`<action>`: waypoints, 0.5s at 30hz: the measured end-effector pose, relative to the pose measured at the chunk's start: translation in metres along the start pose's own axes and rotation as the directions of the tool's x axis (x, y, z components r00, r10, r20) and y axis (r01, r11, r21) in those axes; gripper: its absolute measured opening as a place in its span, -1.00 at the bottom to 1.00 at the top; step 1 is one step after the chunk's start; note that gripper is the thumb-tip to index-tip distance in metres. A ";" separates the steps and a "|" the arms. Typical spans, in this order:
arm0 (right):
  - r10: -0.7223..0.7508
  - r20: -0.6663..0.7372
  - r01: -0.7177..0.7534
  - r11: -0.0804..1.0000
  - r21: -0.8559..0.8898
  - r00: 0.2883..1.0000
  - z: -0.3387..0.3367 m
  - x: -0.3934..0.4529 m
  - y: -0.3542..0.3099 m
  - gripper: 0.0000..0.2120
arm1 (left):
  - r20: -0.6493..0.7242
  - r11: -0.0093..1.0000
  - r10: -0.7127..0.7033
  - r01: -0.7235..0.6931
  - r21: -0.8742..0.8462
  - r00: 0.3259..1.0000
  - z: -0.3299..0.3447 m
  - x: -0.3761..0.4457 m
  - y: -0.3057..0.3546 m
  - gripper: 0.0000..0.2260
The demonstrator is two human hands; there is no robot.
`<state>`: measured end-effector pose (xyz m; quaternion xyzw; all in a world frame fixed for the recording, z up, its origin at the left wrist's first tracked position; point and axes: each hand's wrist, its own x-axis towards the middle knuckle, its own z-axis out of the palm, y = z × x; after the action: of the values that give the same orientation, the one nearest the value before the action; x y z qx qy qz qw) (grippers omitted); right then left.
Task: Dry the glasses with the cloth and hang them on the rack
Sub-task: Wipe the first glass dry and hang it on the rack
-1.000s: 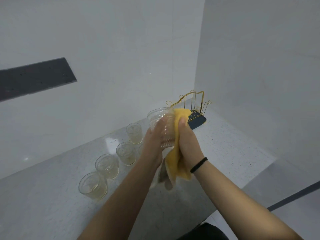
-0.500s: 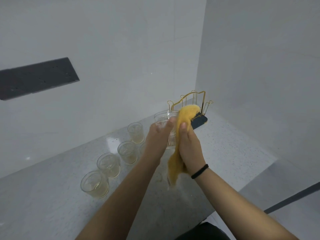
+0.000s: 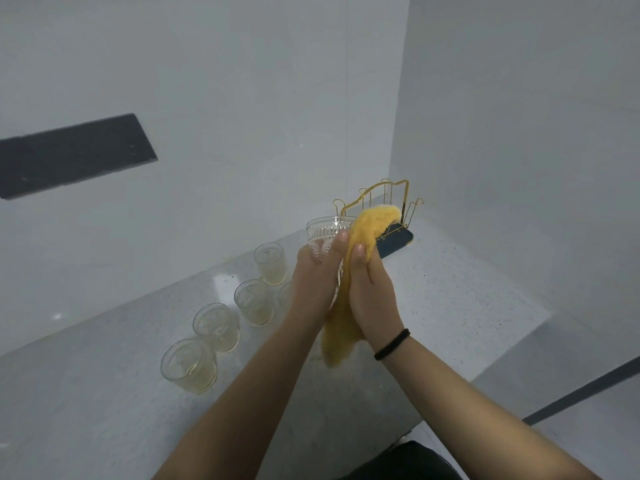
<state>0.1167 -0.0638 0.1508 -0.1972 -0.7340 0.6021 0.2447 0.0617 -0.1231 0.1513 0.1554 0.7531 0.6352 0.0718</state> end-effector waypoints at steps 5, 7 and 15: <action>0.211 -0.001 -0.210 0.975 0.065 0.978 -0.011 0.020 -0.008 -0.54 | 0.182 0.919 -0.180 0.231 -0.319 0.967 -0.003 -0.008 -0.007 -0.38; 0.422 0.065 -0.427 0.886 0.180 0.904 -0.022 0.033 -0.012 -0.51 | 0.213 0.905 -0.144 0.216 -0.367 0.966 -0.003 -0.007 -0.006 -0.60; 0.054 0.022 -0.057 0.982 0.180 0.998 -0.003 0.005 -0.001 -0.78 | 0.089 0.993 -0.051 0.060 -0.097 0.995 -0.005 -0.004 0.001 -0.52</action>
<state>0.1150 -0.0588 0.1531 -0.1892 -0.6727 0.6744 0.2384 0.0642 -0.1288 0.1530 0.1579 0.7207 0.6624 0.1294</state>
